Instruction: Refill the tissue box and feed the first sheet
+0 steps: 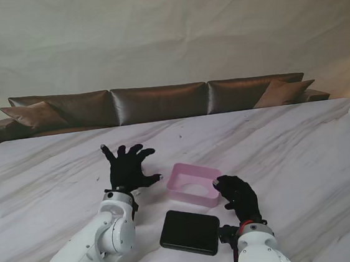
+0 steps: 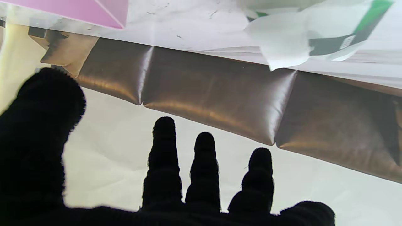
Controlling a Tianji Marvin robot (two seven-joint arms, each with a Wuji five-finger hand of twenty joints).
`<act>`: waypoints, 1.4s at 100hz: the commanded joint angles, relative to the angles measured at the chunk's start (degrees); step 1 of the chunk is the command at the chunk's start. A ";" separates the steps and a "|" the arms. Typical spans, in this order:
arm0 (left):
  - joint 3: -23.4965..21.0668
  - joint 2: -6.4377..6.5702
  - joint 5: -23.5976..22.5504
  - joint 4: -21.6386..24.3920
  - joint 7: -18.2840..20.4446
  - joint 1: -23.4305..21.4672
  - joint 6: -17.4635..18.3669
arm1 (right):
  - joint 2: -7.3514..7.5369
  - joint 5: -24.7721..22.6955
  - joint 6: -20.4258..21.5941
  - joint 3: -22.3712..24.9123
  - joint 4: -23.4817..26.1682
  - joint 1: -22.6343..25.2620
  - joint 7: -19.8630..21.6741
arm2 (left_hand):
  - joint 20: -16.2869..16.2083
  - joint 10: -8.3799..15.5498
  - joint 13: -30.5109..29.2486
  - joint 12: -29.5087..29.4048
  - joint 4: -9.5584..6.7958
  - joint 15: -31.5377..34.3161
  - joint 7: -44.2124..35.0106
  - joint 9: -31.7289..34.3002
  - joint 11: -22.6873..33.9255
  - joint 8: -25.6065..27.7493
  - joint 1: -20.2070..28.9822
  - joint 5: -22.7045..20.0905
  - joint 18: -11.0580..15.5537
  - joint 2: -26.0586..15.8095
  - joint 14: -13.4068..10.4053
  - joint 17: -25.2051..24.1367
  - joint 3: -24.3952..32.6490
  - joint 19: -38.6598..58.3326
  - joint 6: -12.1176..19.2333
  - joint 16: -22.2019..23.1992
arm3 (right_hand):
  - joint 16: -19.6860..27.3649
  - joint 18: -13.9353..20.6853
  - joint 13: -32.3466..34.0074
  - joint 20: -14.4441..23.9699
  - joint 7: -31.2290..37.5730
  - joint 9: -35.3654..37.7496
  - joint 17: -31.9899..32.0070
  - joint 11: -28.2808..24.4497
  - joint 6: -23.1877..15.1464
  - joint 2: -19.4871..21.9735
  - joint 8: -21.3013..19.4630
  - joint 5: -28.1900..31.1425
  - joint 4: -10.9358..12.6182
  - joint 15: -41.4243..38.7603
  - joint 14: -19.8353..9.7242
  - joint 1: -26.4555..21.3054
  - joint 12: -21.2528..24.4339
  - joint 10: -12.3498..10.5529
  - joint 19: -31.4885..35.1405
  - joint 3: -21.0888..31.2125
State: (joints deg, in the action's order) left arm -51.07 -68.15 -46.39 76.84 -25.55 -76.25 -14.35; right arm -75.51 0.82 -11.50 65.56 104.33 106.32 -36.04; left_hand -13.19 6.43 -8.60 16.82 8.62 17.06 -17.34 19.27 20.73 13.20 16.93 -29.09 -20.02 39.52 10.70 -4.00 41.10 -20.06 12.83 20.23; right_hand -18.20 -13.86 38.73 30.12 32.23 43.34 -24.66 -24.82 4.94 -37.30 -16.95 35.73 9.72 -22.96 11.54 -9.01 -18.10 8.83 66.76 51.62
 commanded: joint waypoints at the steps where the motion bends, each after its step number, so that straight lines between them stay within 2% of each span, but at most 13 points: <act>1: -0.47 0.35 0.39 0.38 0.92 -0.92 -0.72 | -0.33 -0.08 -0.30 -0.30 0.35 0.43 0.43 | 0.93 -0.31 3.16 -0.75 -1.75 -1.06 2.46 -2.74 -1.13 -1.81 -1.51 1.48 -2.24 -1.46 0.13 -1.05 -0.39 40.86 1.43 -1.76 | 0.43 -1.15 1.34 0.25 0.43 1.56 -0.46 -1.18 -0.23 0.78 0.16 1.24 0.41 -1.04 0.21 0.34 0.47 0.52 0.35 -0.79; 20: -1.36 -0.16 1.60 -0.86 -0.51 -1.53 -2.03 | -0.38 -0.17 -0.43 -0.85 0.50 0.41 0.30 | -0.35 -0.76 3.58 -0.85 -1.70 -2.48 4.66 -4.87 -1.22 -3.00 -1.85 2.23 -2.95 -1.38 1.30 -0.87 -0.64 42.05 0.66 -3.05 | 0.44 -1.22 1.40 0.21 0.44 1.61 -0.46 -1.20 -0.29 0.76 0.13 1.35 0.39 -1.07 0.21 0.26 0.45 0.53 0.35 -0.80; 36: -1.13 -0.93 4.73 -3.96 -1.04 -0.60 -1.78 | -0.32 -0.55 -0.56 -0.99 0.63 0.45 0.44 | -1.37 -1.48 3.97 -1.47 -1.58 -4.06 6.94 -6.49 -2.11 -4.23 -2.08 3.56 -3.85 -2.40 2.10 -0.90 -2.20 45.06 -0.21 -3.70 | 0.43 -1.15 1.47 0.18 0.40 1.73 -0.49 -1.22 -0.18 0.83 0.12 1.33 0.38 -1.09 0.22 0.34 0.43 0.59 0.36 -0.84; 52: -0.21 -2.00 9.03 -8.14 -1.04 1.33 0.07 | -0.31 -0.65 -0.74 -0.87 0.49 0.37 0.50 | -3.93 -2.54 4.04 -2.71 -1.67 -4.70 9.07 -6.70 -4.17 -5.48 -1.65 4.28 -4.28 -2.81 2.78 -0.60 -3.27 52.57 -1.36 -3.78 | 0.45 -1.01 1.50 0.15 0.42 1.79 -0.56 -1.20 -0.12 0.82 0.10 1.44 0.38 -1.08 0.22 0.26 0.42 0.63 0.38 -0.82; 67: 1.62 -2.72 11.08 -12.02 -1.02 3.73 1.20 | -0.32 -0.28 -1.02 -0.71 0.04 0.02 0.76 | -5.24 -2.45 3.86 -2.77 -1.75 -4.00 9.38 -6.76 -4.28 -5.65 -1.52 4.65 -4.59 -2.67 3.21 0.87 -3.08 55.72 -1.97 -3.51 | 0.45 -1.03 1.49 0.10 0.40 1.76 -0.52 -1.20 -0.12 0.81 0.09 1.46 0.36 -1.08 0.28 0.25 0.40 0.62 0.36 -0.88; 84: 3.73 -3.66 13.88 -16.51 -0.38 6.38 2.40 | -0.33 -0.06 -1.21 -0.46 -0.51 -0.43 1.00 | -8.22 -2.78 3.97 -3.43 -1.83 -3.85 9.84 -6.97 -5.44 -5.91 -1.32 5.52 -4.76 -2.46 3.72 2.61 -2.97 62.27 -2.57 -3.74 | 0.43 -1.11 1.53 0.09 0.39 1.83 -0.55 -1.25 -0.09 0.90 0.07 1.49 0.36 -1.15 0.29 0.12 0.37 0.61 0.42 -0.91; 105: 6.17 -4.74 16.55 -21.36 0.24 8.82 3.60 | -0.38 0.38 -1.45 -0.24 -1.23 -0.95 1.18 | -14.13 -3.13 3.80 -4.13 -1.64 -2.67 10.30 -7.15 -6.62 -6.20 -0.47 6.29 -4.24 -0.43 4.64 6.75 -1.16 73.85 -2.60 -3.30 | 0.42 -0.97 1.57 0.07 0.46 2.00 -0.54 -1.41 -0.09 1.11 0.02 1.60 0.33 -1.23 0.25 -0.35 0.28 0.54 0.47 -1.05; 121: 7.15 -5.33 18.15 -23.58 0.73 9.57 3.89 | -0.37 0.40 -1.58 -0.12 -1.50 -1.07 1.29 | -17.87 -3.59 3.37 -4.27 -2.40 1.31 10.50 -7.19 -6.84 -6.35 1.85 6.67 -3.60 1.63 5.57 10.53 1.99 80.36 -2.32 -1.62 | 0.41 -0.97 1.64 0.06 0.53 2.00 -0.56 -1.44 -0.15 1.23 -0.01 1.69 0.32 -1.29 0.27 -0.48 0.23 0.48 0.53 -1.24; 131: 7.58 -5.52 18.85 -24.46 1.18 9.83 4.20 | -0.42 0.46 -1.69 -0.15 -1.63 -1.18 1.21 | -20.45 -4.03 2.71 -3.65 -3.23 5.90 9.21 -7.05 -5.73 -5.66 4.21 6.55 -1.93 3.02 5.70 13.58 4.18 84.72 -2.35 0.67 | 0.41 -0.97 1.61 0.05 0.58 2.01 -0.53 -1.45 -0.12 1.26 -0.03 1.76 0.33 -1.30 0.26 -0.62 0.20 0.39 0.54 -1.30; 140: 8.06 -5.40 18.91 -24.55 2.22 9.96 3.68 | -0.44 0.40 -1.73 -0.28 -1.62 -1.22 1.16 | -22.57 -3.95 1.41 -3.53 -4.24 8.24 7.82 -7.09 -5.58 -4.84 6.31 7.55 0.80 3.94 5.42 15.97 6.67 88.64 -2.04 2.53 | 0.41 -0.92 1.63 0.05 0.63 2.10 -0.58 -1.51 -0.12 1.39 -0.05 1.81 0.33 -1.33 0.25 -0.71 0.16 0.47 0.59 -1.38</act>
State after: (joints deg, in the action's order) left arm -43.43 -73.22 -27.64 52.65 -25.34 -66.08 -10.38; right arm -75.68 1.20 -13.00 65.42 102.75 105.02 -35.59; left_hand -34.00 3.49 -5.23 13.20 6.92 17.83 -8.90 15.06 15.15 8.04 21.91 -23.40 -21.44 40.63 15.05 10.48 45.43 -20.03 11.09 18.41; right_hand -18.20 -13.86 39.40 30.12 32.23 44.22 -24.77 -25.34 4.94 -37.30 -16.95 36.71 9.72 -22.99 11.59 -9.72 -18.10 9.11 66.76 50.99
